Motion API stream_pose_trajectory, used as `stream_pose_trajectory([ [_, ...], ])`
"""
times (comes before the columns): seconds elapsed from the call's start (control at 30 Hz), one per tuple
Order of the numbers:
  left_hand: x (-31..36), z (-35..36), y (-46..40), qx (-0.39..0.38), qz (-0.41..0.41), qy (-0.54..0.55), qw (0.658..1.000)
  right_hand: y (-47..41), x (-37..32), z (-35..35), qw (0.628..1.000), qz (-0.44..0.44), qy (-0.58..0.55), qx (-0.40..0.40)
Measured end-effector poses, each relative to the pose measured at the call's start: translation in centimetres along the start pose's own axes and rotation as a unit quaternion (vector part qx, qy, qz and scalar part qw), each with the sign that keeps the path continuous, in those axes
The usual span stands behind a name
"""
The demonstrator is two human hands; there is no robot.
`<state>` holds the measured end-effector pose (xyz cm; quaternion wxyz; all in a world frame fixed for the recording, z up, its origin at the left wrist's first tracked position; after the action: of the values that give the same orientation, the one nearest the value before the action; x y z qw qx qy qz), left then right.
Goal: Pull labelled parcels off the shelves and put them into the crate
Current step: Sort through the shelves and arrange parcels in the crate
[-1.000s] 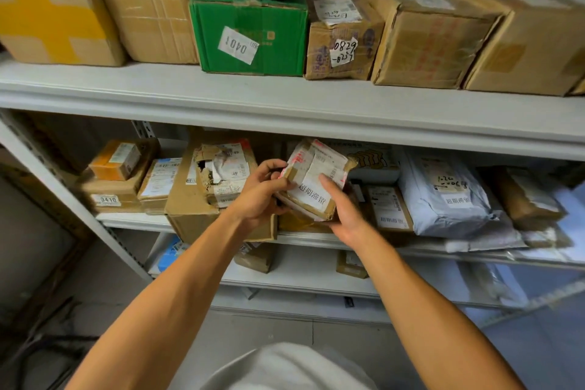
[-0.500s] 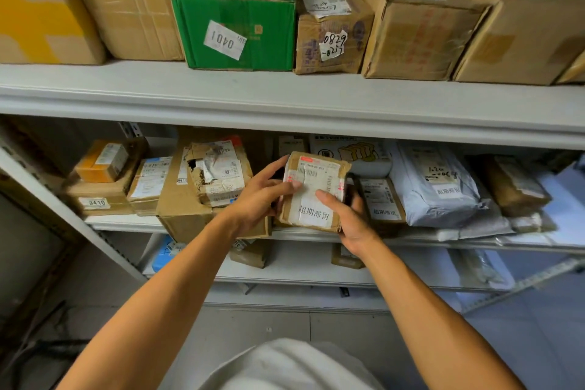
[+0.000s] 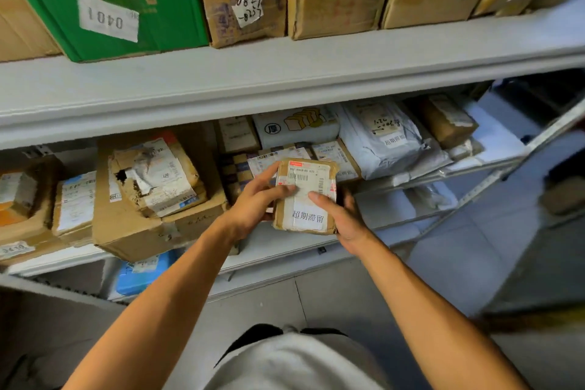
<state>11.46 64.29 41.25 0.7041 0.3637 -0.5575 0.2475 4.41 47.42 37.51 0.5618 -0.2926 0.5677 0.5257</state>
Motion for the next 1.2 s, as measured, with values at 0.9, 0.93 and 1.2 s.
stream_pose_trajectory([
  [0.9, -9.7, 39.4, 0.6, -0.467, -0.176, -0.135, 0.856, 30.3, 8.7, -26.2, 0.848, -0.03, -0.21, 0.486],
  [0.93, -10.3, 41.7, 1.0, -0.481, -0.183, -0.144, 0.846, 31.6, 8.7, -27.4, 0.845, -0.038, -0.212, 0.49],
  [1.2, -14.8, 57.6, 7.2, -0.623, -0.199, -0.225, 0.722, 43.4, 10.6, -33.2, 0.761, -0.084, -0.256, 0.59],
])
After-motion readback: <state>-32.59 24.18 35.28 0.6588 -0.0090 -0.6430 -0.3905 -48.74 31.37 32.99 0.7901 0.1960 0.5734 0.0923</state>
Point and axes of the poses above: each hand's wrist, its own y-axis away from the middle knuckle, its own z-axis out of the palm, x = y × z, the point moved 4 cm from there along -y, towards the middle knuckle, and after that the axes turned 2 degrees about y, right-handed, at the moved point
